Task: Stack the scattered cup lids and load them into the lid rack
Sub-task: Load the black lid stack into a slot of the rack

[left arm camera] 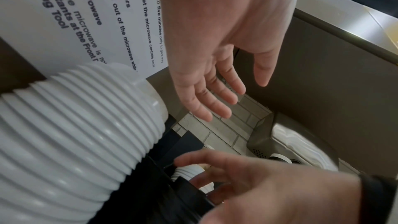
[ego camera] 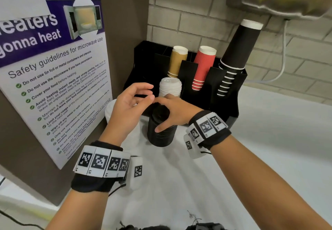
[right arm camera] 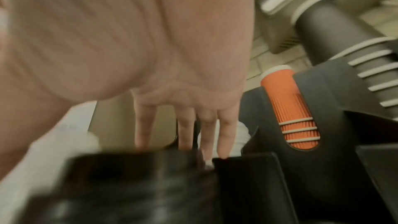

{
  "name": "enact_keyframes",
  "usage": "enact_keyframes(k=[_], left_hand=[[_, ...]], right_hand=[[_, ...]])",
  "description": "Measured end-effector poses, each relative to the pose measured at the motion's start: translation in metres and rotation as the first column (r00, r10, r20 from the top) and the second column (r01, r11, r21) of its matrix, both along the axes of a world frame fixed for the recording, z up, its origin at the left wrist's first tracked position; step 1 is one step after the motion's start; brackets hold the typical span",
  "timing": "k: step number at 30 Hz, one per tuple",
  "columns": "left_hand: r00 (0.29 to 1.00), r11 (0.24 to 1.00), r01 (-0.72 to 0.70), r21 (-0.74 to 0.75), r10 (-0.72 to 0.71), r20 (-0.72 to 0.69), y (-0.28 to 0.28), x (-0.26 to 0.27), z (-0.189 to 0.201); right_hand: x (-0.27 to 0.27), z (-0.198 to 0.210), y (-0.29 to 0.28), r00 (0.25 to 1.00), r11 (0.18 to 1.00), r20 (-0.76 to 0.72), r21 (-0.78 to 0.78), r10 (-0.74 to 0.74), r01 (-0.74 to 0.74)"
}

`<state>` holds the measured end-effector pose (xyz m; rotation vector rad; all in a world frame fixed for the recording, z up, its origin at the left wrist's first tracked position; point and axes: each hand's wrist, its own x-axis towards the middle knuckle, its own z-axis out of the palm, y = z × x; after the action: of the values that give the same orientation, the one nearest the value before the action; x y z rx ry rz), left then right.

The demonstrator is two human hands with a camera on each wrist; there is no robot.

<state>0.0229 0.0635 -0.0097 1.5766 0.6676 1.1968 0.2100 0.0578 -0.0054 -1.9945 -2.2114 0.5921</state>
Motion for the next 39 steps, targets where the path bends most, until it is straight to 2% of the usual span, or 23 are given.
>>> enact_keyframes(k=[4, 7, 9, 11, 13, 15, 17, 20, 24, 27, 30, 39], left_hand=[[1.000, 1.000, 0.003, -0.006, -0.003, 0.003, -0.003, -0.003, 0.000], [1.000, 1.000, -0.001, -0.006, 0.001, -0.001, -0.005, -0.005, 0.000], [1.000, 1.000, -0.016, 0.001, 0.016, -0.012, -0.005, -0.006, -0.001], [0.998, 0.999, -0.033, 0.020, 0.033, -0.044, -0.005, -0.006, -0.002], [0.996, 1.000, 0.009, 0.015, -0.008, -0.088, -0.007, -0.004, -0.004], [0.987, 0.993, 0.121, -0.015, -0.122, -0.104, -0.010, 0.001, -0.005], [0.970, 0.970, 0.241, -0.031, -0.242, -0.023, -0.015, 0.009, -0.007], [0.964, 0.965, 0.262, 0.011, -0.262, 0.046, -0.019, 0.017, -0.008], [0.967, 0.969, 0.248, 0.001, -0.247, 0.061, -0.021, 0.019, -0.009], [0.964, 0.964, 0.263, -0.028, -0.262, 0.038, -0.026, 0.022, -0.008], [0.959, 0.958, 0.282, -0.042, -0.282, 0.012, -0.028, 0.025, -0.008], [0.957, 0.955, 0.290, -0.060, -0.290, 0.006, -0.027, 0.031, -0.006]], right_hand=[[-0.005, -0.012, 0.003, 0.998, 0.998, 0.056, -0.057, -0.019, 0.023], [-0.004, -0.012, 0.003, 0.999, 0.999, 0.018, -0.018, -0.036, 0.036], [-0.001, -0.006, -0.001, 0.997, 0.995, -0.045, 0.069, -0.064, 0.067], [0.005, 0.004, -0.008, 0.971, 0.980, -0.228, 0.170, -0.068, 0.108], [0.007, 0.013, -0.021, 0.863, 0.962, -0.505, 0.232, -0.008, 0.144], [0.004, 0.020, -0.037, 0.682, 0.968, -0.730, 0.202, 0.047, 0.150], [-0.002, 0.020, -0.048, 0.548, 0.975, -0.833, 0.177, 0.076, 0.134], [-0.004, 0.016, -0.058, 0.478, 0.972, -0.875, 0.176, 0.084, 0.153], [0.008, 0.014, -0.068, 0.459, 0.978, -0.887, 0.142, 0.058, 0.151], [0.014, 0.017, -0.074, 0.487, 0.976, -0.873, 0.130, 0.030, 0.174], [0.016, 0.020, -0.078, 0.484, 0.974, -0.875, 0.113, 0.004, 0.196], [0.013, 0.026, -0.076, 0.484, 0.953, -0.873, 0.193, 0.058, 0.234]])
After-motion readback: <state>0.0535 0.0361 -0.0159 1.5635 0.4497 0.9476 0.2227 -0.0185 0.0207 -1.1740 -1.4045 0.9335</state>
